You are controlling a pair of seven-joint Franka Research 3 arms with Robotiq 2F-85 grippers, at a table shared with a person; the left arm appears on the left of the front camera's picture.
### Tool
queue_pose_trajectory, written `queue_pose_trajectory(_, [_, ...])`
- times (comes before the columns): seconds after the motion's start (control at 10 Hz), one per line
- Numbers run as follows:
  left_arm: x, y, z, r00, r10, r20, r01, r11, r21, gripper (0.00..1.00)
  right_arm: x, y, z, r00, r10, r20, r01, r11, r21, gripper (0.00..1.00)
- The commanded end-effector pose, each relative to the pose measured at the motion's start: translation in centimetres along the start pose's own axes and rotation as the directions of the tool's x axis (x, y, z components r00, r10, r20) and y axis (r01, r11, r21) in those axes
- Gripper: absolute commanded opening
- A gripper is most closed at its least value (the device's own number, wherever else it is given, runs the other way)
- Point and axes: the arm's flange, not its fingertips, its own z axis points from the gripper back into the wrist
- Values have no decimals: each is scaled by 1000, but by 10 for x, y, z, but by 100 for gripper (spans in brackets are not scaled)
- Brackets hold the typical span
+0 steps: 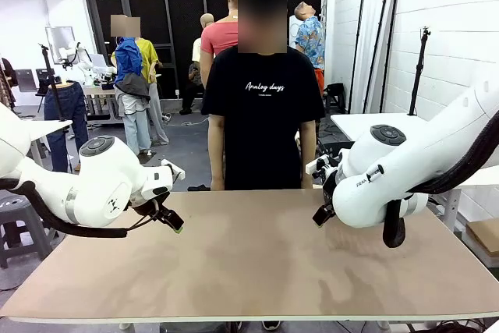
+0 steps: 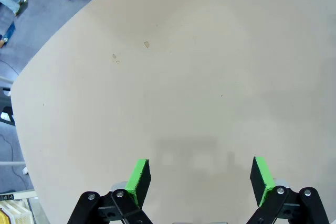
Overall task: Fold the training pants.
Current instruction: Grab both ends of the Training pants handed by a person.
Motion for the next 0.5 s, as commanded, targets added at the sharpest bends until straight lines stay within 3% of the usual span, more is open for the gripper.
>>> queue_pose_trajectory(0.0, [0,1,0,1000,2,0,-2,1000,0,100,0,0,0,1000,-1,0,1,1000,0,100])
queue_pose_trajectory(0.1, [0,0,0,1000,0,0,0,1000,0,100,0,0,0,1000,0,0,0,1000,0,100])
queue_pose_trajectory(0.4, [7,-3,47,999,9,31,-10,999,30,100,11,-5,52,999,44,26,-45,998,32,100])
